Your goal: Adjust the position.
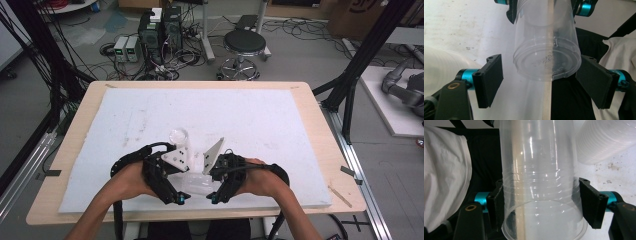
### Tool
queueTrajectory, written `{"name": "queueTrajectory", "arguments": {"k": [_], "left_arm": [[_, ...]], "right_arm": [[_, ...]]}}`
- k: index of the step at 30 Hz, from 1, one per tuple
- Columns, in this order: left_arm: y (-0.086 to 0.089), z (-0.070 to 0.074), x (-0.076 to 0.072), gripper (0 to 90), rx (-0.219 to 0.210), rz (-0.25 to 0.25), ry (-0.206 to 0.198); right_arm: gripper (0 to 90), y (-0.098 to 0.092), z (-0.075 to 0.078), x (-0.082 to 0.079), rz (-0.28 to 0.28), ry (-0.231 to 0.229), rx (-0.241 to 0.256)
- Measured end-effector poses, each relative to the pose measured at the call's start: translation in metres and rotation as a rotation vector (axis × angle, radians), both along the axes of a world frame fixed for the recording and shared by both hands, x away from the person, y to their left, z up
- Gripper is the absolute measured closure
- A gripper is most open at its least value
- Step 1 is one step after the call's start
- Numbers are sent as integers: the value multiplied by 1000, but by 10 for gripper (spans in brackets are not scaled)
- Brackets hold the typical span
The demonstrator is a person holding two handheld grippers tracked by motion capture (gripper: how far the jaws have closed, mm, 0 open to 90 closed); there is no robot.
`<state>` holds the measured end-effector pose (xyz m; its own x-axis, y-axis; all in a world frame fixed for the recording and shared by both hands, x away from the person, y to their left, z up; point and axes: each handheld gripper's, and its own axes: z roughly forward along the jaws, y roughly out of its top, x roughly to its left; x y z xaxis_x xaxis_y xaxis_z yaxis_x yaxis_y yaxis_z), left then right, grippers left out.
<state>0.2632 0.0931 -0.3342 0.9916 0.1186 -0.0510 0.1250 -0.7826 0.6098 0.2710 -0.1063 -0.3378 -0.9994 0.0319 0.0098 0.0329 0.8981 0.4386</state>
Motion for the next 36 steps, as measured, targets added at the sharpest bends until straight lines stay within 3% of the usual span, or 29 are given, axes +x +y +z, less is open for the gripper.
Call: {"name": "queueTrajectory", "arguments": {"k": [11,19,26,30,32,36], "left_arm": [[-2,-5,3,290,-17,-10,22],[-1,-8,3,406,-39,-27,31],[0,-10,3,414,-39,-26,31],[0,-10,2,415,-41,-23,30],[0,-9,2,414,-46,-24,31],[0,-10,2,415,-44,-28,32]], "right_arm": [[316,4,-1,1,9,3,-2],[316,6,-3,1,10,6,-5],[315,7,-4,2,14,8,-9],[259,6,-5,2,12,13,-3],[125,6,-6,1,9,18,19],[124,7,-7,0,12,15,33]]}}
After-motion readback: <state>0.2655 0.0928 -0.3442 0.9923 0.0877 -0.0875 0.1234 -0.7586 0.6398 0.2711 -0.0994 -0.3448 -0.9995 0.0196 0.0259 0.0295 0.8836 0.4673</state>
